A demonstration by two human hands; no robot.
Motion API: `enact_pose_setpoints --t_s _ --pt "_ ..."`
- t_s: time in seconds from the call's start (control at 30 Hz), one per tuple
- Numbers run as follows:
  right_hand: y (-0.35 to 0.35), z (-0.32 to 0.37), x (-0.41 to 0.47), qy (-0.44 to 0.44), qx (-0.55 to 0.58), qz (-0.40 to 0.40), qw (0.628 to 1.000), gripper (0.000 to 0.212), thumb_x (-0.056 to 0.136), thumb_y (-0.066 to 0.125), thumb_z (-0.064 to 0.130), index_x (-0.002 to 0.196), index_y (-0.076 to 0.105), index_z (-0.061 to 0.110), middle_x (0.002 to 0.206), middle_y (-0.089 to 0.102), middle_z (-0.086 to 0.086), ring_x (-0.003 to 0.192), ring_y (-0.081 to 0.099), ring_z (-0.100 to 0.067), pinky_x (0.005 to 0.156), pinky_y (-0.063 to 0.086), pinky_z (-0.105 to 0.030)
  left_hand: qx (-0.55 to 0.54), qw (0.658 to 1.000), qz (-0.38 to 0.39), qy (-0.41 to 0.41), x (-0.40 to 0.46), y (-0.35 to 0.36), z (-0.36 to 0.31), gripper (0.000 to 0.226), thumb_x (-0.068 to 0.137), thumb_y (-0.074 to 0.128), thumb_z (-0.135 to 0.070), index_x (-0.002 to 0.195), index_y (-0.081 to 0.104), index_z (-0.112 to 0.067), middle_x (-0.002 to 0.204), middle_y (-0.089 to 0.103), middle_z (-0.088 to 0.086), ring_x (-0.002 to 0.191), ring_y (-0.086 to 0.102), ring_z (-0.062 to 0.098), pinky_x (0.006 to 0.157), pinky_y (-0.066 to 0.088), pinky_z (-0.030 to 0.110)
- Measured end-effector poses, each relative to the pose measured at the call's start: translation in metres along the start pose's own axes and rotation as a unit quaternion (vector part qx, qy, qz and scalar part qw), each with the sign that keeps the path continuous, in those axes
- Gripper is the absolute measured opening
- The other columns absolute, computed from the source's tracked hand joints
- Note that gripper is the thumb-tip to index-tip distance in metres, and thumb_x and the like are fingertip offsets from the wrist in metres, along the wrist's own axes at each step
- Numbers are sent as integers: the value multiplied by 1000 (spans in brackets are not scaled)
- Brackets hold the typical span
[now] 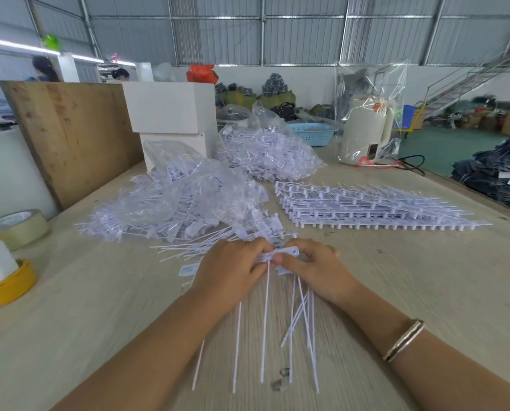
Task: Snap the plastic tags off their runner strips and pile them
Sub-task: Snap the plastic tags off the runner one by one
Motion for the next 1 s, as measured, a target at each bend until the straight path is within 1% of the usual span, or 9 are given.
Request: enact_pose_setpoints --t_s 0.1,0.17,0.23,0.37,0.5,0.63,0.83,0.93,1.0 --pt "-1 -1 1 -23 -33 -21 999 12 86 66 28 78 65 38 70 65 11 68 57 7 83 36 -16 -26 999 20 -9 0 0 2 23 91 53 -39 112 61 -31 90 70 -4 80 63 16 64 41 27" --pt "-1 -3 2 -40 -90 -43 994 19 86 65 32 73 59 46 66 63 16 75 55 11 96 26 -29 -36 999 25 -8 0 0 4 21 92 53 -37 111 62 -33 85 69 -4 75 61 15 60 37 26" --pt "0 -2 2 -62 -147 -60 985 22 87 63 37 71 56 51 67 62 21 85 51 15 99 13 -28 -30 999 32 -5 0 0 5 21 94 50 -37 111 63 -37 82 68 -4 75 60 15 60 37 27" --pt "-2 -2 2 -124 -237 -80 960 12 90 60 32 81 68 34 81 66 17 86 51 4 102 9 -32 -85 993 81 -18 -2 5 6 30 96 38 -50 114 61 -44 78 66 -4 75 60 12 68 45 29" --pt "-3 -4 2 -110 -186 -75 974 17 91 58 36 78 66 44 86 69 15 91 53 7 100 9 -31 -82 995 54 -1 0 5 6 29 95 44 -49 119 58 -48 72 64 -7 71 60 9 66 47 28" --pt "0 -1 1 -92 -108 -83 986 29 89 60 31 71 61 55 74 65 26 83 55 6 92 16 -30 -148 988 31 -30 1 7 6 22 93 52 -42 111 63 -36 88 71 -9 81 65 11 73 50 35" --pt "-12 1 2 -66 90 -122 986 19 89 63 16 71 68 16 73 67 -7 74 62 -24 84 48 -49 -280 955 -13 -98 2 8 4 7 90 59 -33 90 58 -39 84 72 -8 76 68 11 75 53 42" --pt "-16 -6 5 -27 14 -111 993 16 88 63 27 79 69 16 86 69 -8 88 63 -22 97 39 -50 -212 975 -11 -65 0 7 4 13 90 58 -36 102 59 -31 87 70 -8 80 65 13 75 52 40" --pt "-14 -13 8 -13 -97 -112 989 11 86 63 35 78 65 27 95 65 3 100 57 -14 100 25 -39 -179 982 -17 -54 0 5 4 22 88 59 -39 109 56 -31 91 68 -10 82 63 12 73 51 36"
Point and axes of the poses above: each hand's wrist, its own x-axis towards the middle knuckle, its own y-axis out of the palm, z = x × y, the point moved 2 cm from there along x, towards the middle knuckle
